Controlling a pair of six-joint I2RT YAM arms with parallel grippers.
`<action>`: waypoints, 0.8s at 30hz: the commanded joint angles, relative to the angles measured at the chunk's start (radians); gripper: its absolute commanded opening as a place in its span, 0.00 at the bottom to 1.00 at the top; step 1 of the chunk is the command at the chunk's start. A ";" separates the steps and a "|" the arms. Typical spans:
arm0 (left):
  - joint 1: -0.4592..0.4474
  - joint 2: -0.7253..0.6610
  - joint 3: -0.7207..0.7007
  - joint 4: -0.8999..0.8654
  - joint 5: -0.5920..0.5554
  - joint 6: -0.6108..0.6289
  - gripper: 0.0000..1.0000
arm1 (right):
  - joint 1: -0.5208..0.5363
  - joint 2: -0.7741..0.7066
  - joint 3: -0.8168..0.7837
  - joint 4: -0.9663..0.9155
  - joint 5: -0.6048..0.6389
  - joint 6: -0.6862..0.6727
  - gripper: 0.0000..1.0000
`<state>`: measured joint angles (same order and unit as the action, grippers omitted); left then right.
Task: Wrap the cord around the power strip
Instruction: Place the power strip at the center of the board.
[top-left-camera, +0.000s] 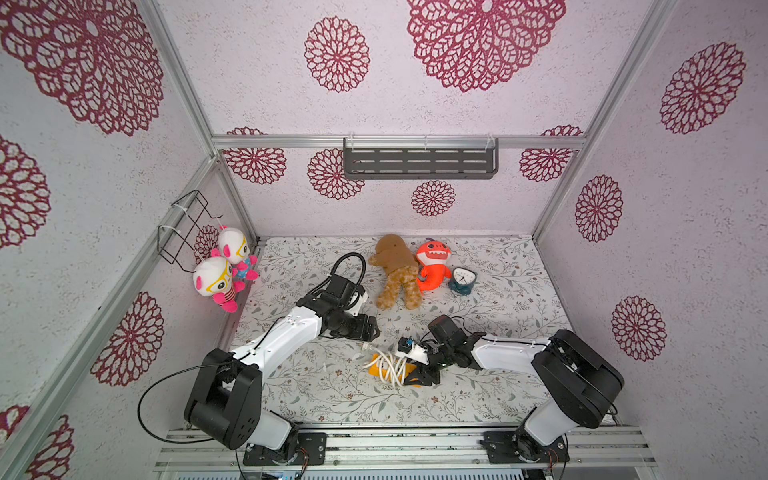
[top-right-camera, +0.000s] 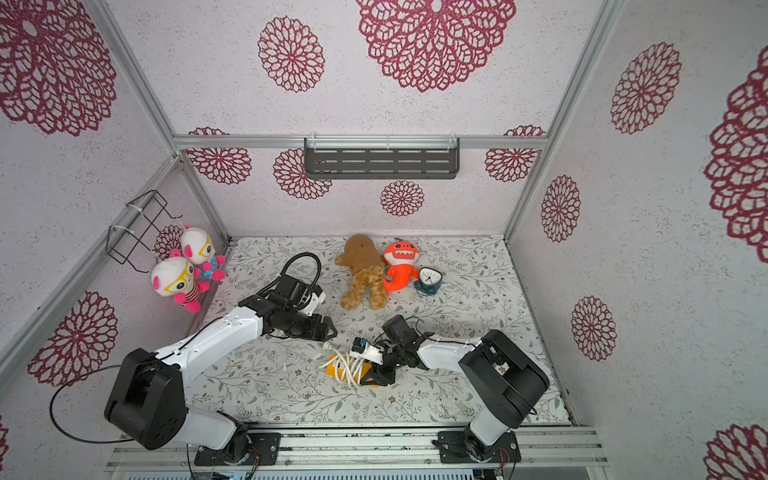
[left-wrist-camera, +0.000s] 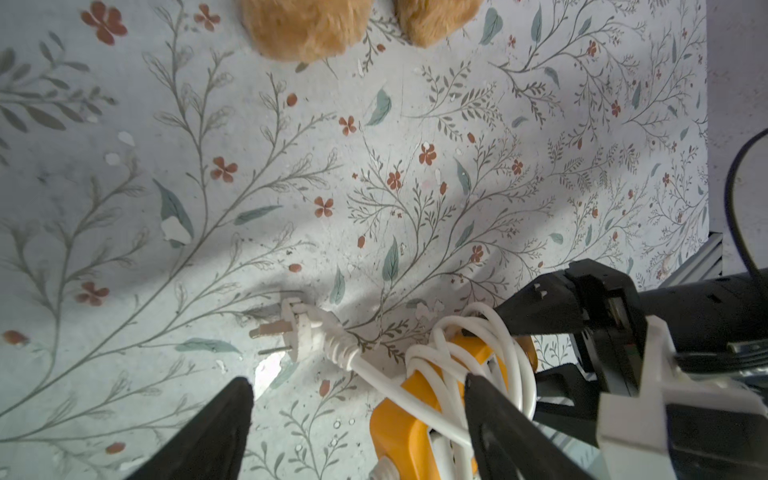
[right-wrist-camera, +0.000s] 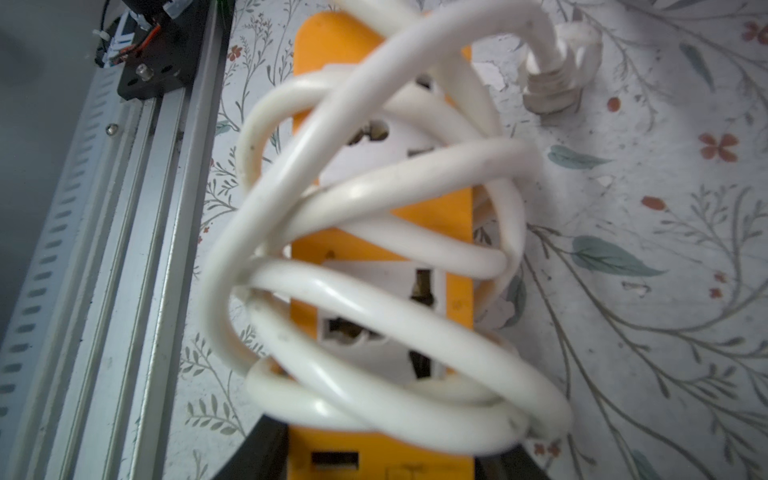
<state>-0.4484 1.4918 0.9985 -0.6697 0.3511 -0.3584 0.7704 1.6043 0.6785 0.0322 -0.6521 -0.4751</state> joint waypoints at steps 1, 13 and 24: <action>0.010 0.026 -0.012 -0.036 0.016 -0.054 0.83 | 0.023 0.037 0.018 0.012 0.060 -0.035 0.00; 0.020 0.119 -0.095 0.089 0.020 -0.148 0.81 | 0.108 0.087 0.027 0.008 0.279 -0.058 0.00; 0.020 0.224 -0.065 0.088 -0.018 -0.069 0.76 | 0.208 0.132 0.096 -0.050 0.501 -0.058 0.03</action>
<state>-0.4328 1.6787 0.9241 -0.5888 0.3611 -0.4580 0.9581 1.6703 0.7799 0.0860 -0.3351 -0.5072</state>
